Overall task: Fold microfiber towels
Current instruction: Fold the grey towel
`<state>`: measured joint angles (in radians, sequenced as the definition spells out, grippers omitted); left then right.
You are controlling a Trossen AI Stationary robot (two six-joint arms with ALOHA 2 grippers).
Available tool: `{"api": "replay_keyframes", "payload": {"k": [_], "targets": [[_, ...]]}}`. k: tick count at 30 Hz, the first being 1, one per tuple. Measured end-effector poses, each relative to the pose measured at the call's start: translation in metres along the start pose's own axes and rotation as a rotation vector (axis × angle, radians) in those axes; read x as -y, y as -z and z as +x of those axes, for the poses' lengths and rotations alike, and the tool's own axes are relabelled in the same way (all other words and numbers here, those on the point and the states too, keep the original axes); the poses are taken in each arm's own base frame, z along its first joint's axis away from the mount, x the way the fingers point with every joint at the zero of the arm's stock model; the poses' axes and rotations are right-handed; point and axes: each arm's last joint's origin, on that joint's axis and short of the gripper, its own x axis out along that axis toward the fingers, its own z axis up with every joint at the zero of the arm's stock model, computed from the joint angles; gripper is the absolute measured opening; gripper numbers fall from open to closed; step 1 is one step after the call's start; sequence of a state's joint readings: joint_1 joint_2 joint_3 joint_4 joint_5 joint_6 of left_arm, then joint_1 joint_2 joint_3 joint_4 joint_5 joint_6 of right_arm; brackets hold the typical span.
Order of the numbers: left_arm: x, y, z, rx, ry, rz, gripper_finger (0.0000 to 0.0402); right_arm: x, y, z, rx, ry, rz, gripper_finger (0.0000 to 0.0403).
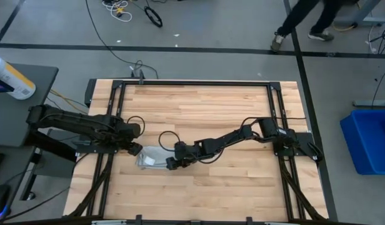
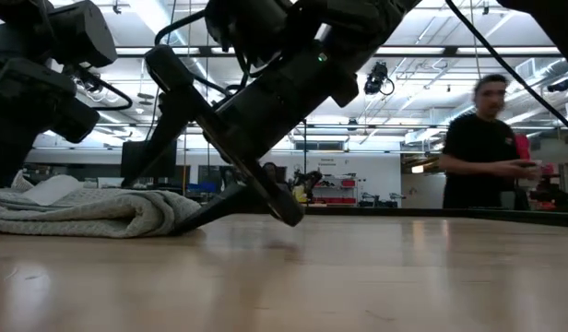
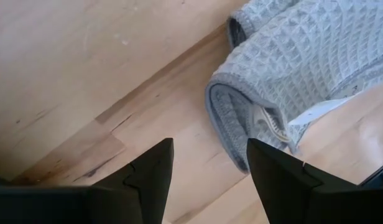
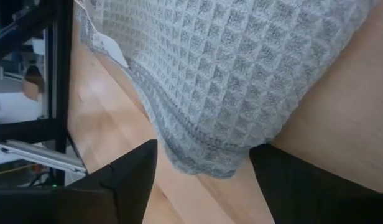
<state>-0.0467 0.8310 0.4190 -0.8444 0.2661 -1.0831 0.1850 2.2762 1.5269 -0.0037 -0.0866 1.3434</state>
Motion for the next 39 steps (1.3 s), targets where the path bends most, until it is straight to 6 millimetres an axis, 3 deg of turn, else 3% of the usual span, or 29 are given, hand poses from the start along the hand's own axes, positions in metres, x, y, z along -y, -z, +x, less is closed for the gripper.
{"api": "replay_keyframes", "payload": {"k": [7,18,30,35,39], "targets": [[0.000,0.000,0.000,0.005,-0.002,-0.001,0.0213,0.004,-0.009,0.001,0.022,-0.047,0.037,0.0265],[0.001,-0.001,0.000,0.013,0.003,0.004,0.0212,0.008,-0.047,-0.003,0.087,-0.114,0.061,0.0265],[0.005,-0.003,0.000,0.047,0.037,0.007,0.0212,0.013,-0.047,0.000,0.032,-0.098,0.057,0.0215],[0.005,-0.003,0.000,0.056,0.035,0.003,0.0213,0.015,-0.052,-0.001,0.036,-0.100,0.061,0.0173],[0.005,-0.004,0.000,0.061,0.038,-0.005,0.0213,0.013,-0.053,-0.001,0.037,-0.120,0.043,0.0100]]}}
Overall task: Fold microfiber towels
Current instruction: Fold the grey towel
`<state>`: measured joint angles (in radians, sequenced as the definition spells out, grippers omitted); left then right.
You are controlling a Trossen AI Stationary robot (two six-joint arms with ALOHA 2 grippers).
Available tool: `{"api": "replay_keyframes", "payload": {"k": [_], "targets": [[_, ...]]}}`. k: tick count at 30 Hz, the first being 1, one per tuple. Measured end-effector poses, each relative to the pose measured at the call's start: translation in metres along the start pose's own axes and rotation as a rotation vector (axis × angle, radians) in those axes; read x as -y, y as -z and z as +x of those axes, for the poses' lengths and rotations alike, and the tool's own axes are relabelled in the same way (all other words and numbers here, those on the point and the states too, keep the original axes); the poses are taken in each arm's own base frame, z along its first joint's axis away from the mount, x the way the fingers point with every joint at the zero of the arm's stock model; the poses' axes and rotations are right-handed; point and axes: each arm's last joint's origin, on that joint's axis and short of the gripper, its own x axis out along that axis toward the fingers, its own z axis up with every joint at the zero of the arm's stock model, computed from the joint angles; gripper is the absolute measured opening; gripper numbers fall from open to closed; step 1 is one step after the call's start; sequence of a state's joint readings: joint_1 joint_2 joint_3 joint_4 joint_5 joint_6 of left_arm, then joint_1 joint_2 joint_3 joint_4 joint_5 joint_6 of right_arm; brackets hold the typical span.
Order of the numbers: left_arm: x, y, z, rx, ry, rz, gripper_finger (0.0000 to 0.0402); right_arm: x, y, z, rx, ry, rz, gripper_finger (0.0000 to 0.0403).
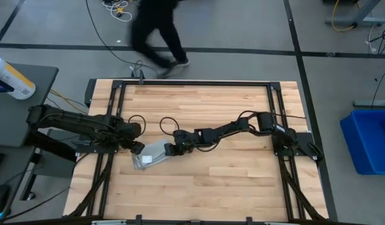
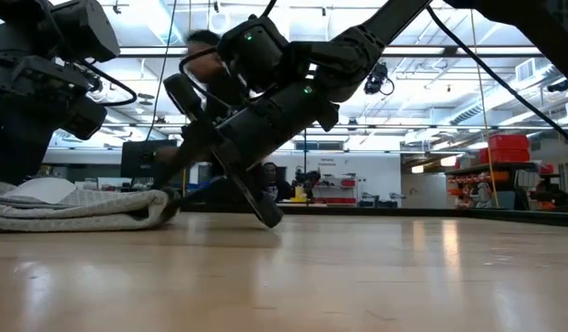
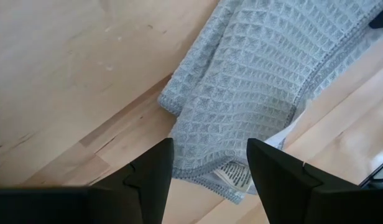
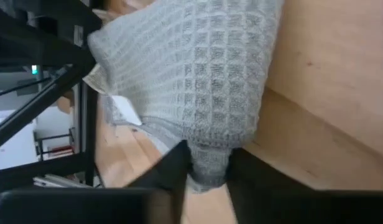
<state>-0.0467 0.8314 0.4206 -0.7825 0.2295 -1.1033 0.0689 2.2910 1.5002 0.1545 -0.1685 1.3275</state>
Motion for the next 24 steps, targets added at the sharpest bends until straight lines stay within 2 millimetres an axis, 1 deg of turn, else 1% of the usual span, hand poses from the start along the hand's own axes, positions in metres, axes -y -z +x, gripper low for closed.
{"api": "replay_keyframes", "payload": {"k": [3,4,11,19,24], "targets": [[0.002,-0.001,0.000,0.008,0.015,-0.003,0.0212,-0.001,0.000,0.000,-0.004,-0.006,-0.017,0.0026],[0.002,-0.001,0.000,0.010,0.018,-0.004,0.0213,0.000,0.000,0.000,-0.004,-0.004,-0.020,0.0017],[0.003,-0.001,0.000,0.015,0.029,-0.008,0.0212,0.005,0.001,-0.001,-0.008,0.067,-0.014,0.0009],[0.003,-0.001,0.000,0.000,0.037,-0.009,0.0213,0.007,0.001,-0.002,-0.011,0.092,-0.028,0.0009],[0.003,-0.001,0.000,-0.002,0.037,-0.009,0.0213,0.011,-0.005,-0.011,-0.009,0.183,-0.043,0.0009]]}}
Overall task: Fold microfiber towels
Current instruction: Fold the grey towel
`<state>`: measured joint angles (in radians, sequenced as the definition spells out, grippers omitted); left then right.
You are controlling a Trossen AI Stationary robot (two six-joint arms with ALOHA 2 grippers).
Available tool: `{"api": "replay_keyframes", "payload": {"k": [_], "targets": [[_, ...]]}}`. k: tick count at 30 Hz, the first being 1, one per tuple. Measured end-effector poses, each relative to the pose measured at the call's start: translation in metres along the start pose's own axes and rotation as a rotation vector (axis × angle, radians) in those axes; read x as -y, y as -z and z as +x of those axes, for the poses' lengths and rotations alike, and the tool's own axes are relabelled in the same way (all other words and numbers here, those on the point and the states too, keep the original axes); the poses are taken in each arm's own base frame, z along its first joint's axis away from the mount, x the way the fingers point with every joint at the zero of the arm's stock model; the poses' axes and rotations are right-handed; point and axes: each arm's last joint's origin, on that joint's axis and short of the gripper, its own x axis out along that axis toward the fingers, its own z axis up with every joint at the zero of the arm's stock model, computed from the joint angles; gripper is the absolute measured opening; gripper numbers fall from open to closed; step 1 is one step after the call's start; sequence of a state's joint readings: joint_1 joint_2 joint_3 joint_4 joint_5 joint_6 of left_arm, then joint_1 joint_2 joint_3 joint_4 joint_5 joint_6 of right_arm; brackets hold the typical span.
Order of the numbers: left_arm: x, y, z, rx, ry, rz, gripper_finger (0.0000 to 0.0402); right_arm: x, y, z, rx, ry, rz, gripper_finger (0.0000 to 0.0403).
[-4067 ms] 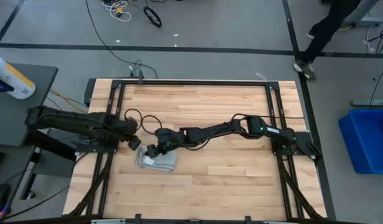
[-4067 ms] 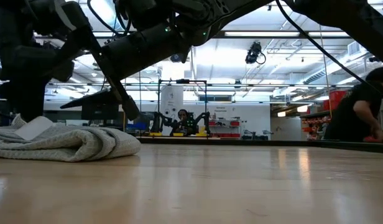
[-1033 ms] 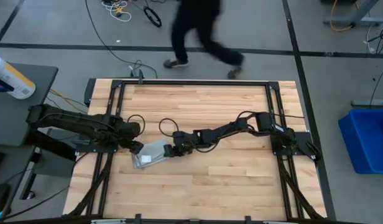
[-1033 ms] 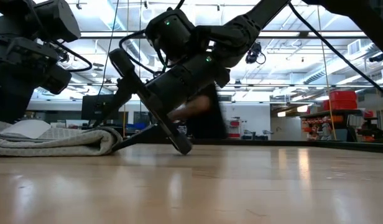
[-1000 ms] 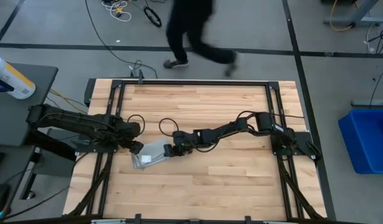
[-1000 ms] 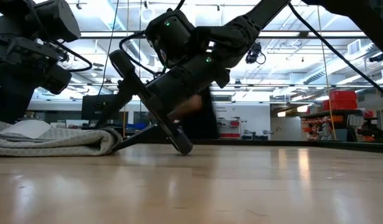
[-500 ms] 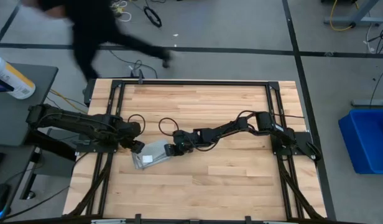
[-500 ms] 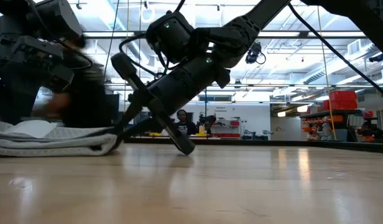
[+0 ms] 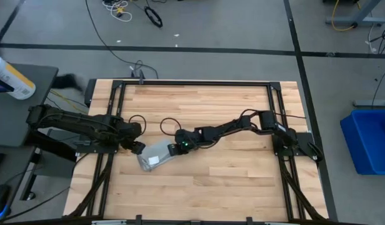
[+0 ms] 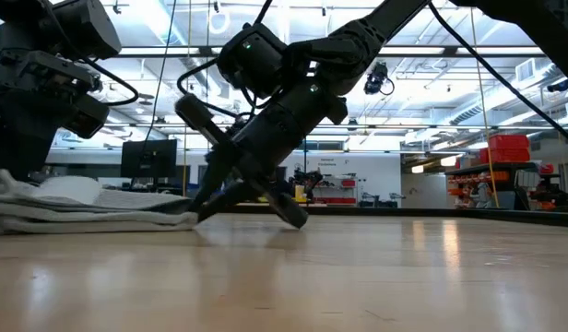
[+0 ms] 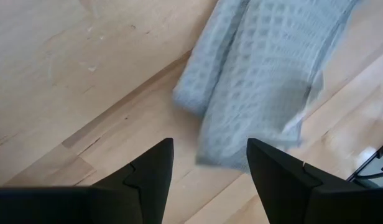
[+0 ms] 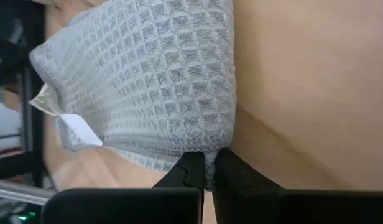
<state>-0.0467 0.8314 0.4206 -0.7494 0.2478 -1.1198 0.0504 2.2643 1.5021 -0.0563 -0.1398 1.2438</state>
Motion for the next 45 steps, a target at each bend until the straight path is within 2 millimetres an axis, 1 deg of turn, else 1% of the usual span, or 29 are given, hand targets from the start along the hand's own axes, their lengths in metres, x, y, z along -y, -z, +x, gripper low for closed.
{"api": "replay_keyframes", "payload": {"k": [8,12,14,18,21,23,25,27,34,38,41,45], "targets": [[0.000,0.000,0.000,-0.001,0.001,0.007,0.0212,0.010,-0.019,-0.024,-0.021,0.142,-0.066,0.0008],[0.000,0.000,0.000,0.001,0.003,0.014,0.0213,0.011,-0.025,-0.026,-0.066,0.110,-0.105,0.0015],[0.000,0.000,0.000,0.001,0.005,0.014,0.0212,0.009,-0.028,-0.025,-0.077,0.059,-0.119,0.0044],[0.001,0.000,0.000,0.003,0.008,0.015,0.0212,0.004,-0.034,-0.031,-0.056,0.031,-0.118,0.0140],[0.001,0.000,0.000,0.003,0.008,0.015,0.0213,0.003,-0.042,-0.041,-0.058,0.023,-0.111,0.0207],[0.001,0.000,0.000,0.004,0.008,0.018,0.0212,0.003,-0.052,-0.046,-0.043,0.006,-0.114,0.0236],[0.001,-0.001,0.000,0.009,0.012,0.021,0.0213,0.008,-0.059,-0.050,-0.047,0.021,-0.111,0.0251],[0.001,-0.001,0.000,0.010,0.014,0.021,0.0212,0.012,-0.067,-0.053,-0.057,0.015,-0.106,0.0253],[0.003,-0.001,0.000,-0.007,0.037,-0.038,0.0213,0.021,-0.084,-0.059,-0.117,-0.028,-0.147,0.0230],[0.006,-0.001,0.000,-0.021,0.076,-0.058,0.0213,0.024,-0.088,-0.061,-0.144,-0.047,-0.170,0.0239],[0.006,-0.001,0.000,-0.018,0.073,-0.089,0.0213,0.025,-0.090,-0.061,-0.145,-0.050,-0.183,0.0249],[0.010,-0.004,-0.001,0.018,0.109,-0.165,0.0215,0.026,-0.091,-0.062,-0.163,-0.069,-0.193,0.0253]]}}
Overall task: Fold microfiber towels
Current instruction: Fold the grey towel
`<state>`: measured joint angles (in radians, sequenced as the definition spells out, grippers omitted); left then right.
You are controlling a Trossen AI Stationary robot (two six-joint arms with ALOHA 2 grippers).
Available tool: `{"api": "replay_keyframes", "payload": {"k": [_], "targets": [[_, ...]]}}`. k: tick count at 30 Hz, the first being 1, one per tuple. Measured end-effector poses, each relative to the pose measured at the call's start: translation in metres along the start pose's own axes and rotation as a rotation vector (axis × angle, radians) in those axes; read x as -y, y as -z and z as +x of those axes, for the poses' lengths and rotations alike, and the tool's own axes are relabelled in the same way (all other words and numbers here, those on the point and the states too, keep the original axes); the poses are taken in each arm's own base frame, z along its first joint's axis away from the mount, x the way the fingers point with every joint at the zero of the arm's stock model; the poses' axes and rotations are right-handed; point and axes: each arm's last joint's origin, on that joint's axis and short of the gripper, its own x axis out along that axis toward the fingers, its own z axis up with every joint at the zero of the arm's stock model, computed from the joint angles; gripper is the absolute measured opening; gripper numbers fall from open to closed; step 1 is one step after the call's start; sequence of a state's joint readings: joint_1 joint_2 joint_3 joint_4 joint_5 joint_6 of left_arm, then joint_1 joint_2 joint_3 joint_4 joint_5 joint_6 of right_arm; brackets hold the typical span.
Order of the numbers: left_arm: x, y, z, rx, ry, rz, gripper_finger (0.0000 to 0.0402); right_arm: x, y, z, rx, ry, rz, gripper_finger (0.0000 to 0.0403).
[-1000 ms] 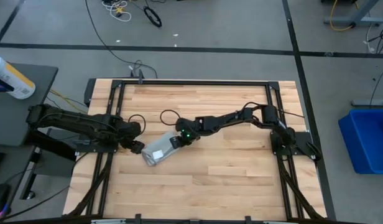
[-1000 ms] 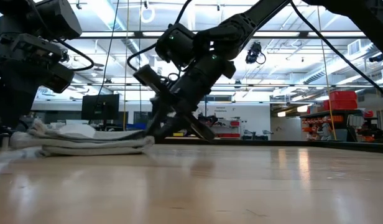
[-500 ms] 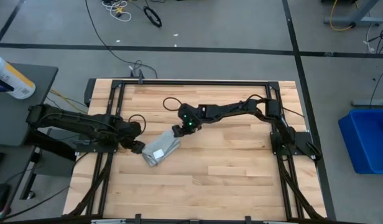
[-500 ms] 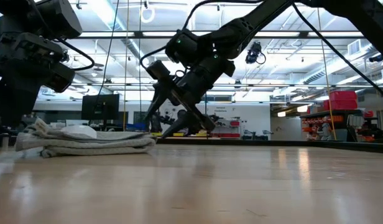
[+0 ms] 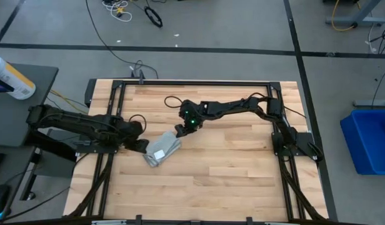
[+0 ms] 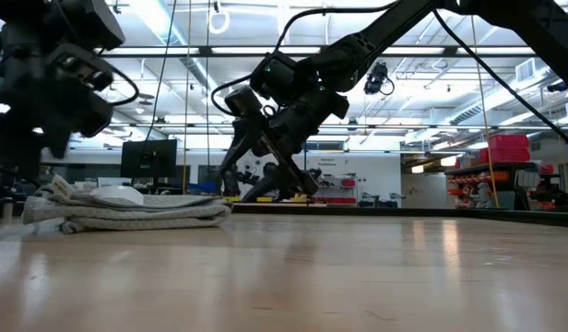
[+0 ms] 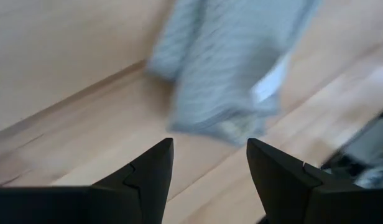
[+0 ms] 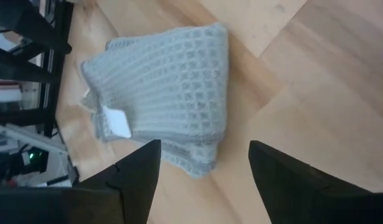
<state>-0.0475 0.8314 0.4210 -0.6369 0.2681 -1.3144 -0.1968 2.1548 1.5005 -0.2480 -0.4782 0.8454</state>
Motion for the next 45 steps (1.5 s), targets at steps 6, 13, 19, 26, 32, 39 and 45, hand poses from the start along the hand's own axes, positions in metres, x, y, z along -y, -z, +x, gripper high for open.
{"api": "replay_keyframes", "payload": {"k": [6,13,19,26,32,39,45], "targets": [[0.016,-0.001,0.001,0.083,0.132,-0.164,0.0215,0.003,-0.004,-0.003,-0.022,-0.035,-0.030,0.0241],[0.025,0.016,0.017,0.126,0.129,-0.296,0.0215,0.011,-0.007,0.003,-0.068,-0.086,-0.079,0.0253],[0.020,0.036,0.030,0.040,0.009,-0.313,0.0214,0.015,-0.011,0.002,-0.087,-0.127,-0.118,0.0244],[0.016,0.055,0.032,0.018,-0.032,-0.394,0.0213,0.029,-0.026,-0.009,-0.063,-0.144,-0.126,0.0239],[0.018,0.056,0.036,0.099,0.008,-0.472,0.0213,0.033,-0.032,-0.010,-0.077,-0.207,-0.135,0.0252],[0.016,0.056,0.061,0.076,0.057,-0.517,0.0213,0.022,-0.022,0.007,-0.101,-0.256,-0.149,0.0240],[0.014,0.056,0.068,0.068,0.009,-0.520,0.0213,0.020,-0.021,0.010,-0.083,-0.254,-0.144,0.0250]]}}
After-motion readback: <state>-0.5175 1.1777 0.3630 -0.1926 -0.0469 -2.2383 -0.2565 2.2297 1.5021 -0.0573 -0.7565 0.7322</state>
